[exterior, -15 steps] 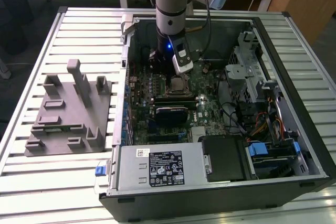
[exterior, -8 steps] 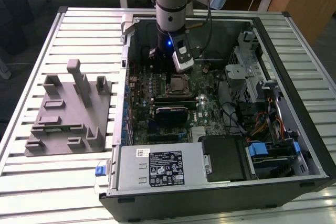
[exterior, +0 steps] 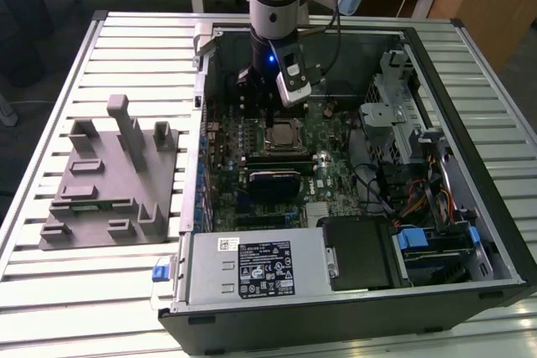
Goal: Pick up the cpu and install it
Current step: 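Close the cpu cover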
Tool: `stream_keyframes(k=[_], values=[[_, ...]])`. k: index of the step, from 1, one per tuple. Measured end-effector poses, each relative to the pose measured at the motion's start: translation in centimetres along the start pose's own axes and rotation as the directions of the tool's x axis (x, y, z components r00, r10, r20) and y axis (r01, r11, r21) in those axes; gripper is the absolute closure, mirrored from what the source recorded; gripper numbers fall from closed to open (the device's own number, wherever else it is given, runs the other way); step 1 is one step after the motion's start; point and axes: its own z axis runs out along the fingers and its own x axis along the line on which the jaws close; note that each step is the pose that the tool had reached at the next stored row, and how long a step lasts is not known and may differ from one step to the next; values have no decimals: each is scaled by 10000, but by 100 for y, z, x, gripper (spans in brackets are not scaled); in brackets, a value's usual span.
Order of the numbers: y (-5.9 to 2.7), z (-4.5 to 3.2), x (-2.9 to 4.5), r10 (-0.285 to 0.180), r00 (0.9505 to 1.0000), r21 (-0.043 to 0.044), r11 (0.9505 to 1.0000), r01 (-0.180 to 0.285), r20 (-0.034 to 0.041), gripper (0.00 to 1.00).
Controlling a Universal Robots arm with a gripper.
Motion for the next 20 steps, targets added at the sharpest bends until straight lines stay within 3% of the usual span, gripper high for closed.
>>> stream_keyframes(k=[6, 12, 20], values=[[1, -20, 0, 0, 10000, 34, 10000, 0, 26, 89], [2, -20, -6, -6, 9999, 31, 10000, 6, 137, 89], [22, -12, -149, -4, 9999, 30, 10000, 4, 140, 89]])
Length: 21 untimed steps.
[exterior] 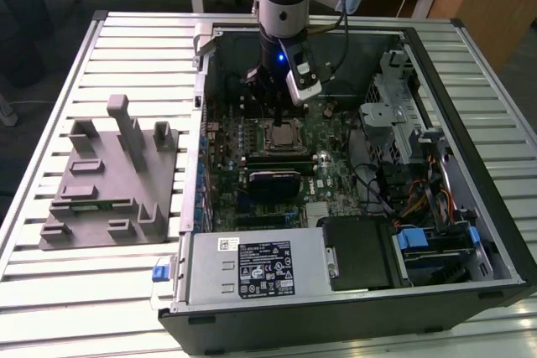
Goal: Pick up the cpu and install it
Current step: 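Close the cpu cover, then install the first cpu locking lever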
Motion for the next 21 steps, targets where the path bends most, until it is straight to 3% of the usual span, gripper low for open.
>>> stream_keyframes(k=[10, 21], values=[[19, 27, -141, 5, 10000, 0, 10000, -5, 1, 89], [21, 29, -155, 6, 10000, 1, 10000, -6, 0, 89]])
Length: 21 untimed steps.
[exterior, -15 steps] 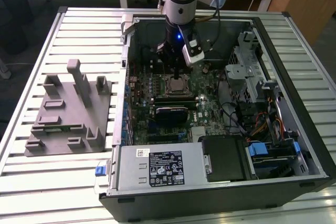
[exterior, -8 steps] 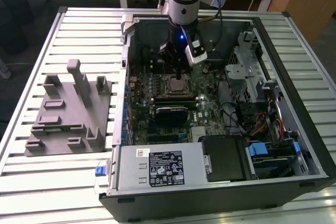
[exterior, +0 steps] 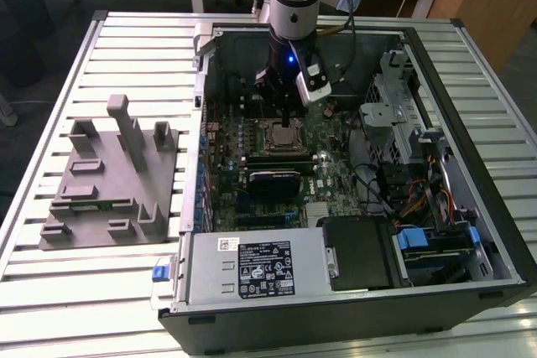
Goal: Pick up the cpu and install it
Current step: 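Install the first cpu locking lever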
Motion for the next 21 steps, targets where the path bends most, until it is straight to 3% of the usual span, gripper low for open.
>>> stream_keyframes(k=[4, 8, 18, 21], values=[[-1, 0, 10, -1, 10000, 0, 10000, 1, 0, 89], [-10, -3, 73, -1, 10000, -7, 10000, 1, -1, 89], [-45, -12, 310, 0, 10000, -10, 10000, 0, 2, 89], [-49, -13, 342, 1, 10000, -10, 10000, -1, 4, 89]])
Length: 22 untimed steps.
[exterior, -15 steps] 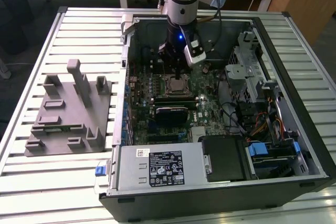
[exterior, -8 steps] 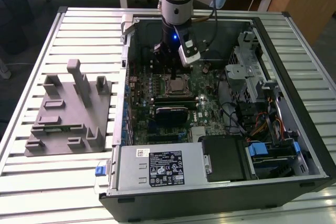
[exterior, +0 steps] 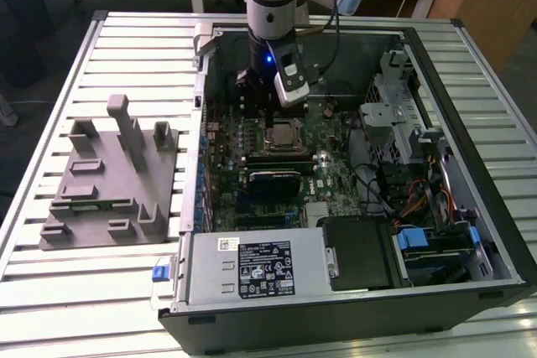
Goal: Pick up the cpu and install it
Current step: 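Install the first cpu locking lever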
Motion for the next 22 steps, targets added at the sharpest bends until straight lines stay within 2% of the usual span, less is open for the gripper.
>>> stream_keyframes(k=[3, 14, 19, 22], values=[[0, -16, 0, -1, 10000, 1, 10000, 1, 0, 89], [5, -154, -4, 0, 10000, -2, 10000, 0, 17, 89], [6, -167, -4, 0, 10000, -6, 10000, 0, 18, 89], [0, -170, 30, 1, 10000, -2, 10000, -1, 16, 89]])
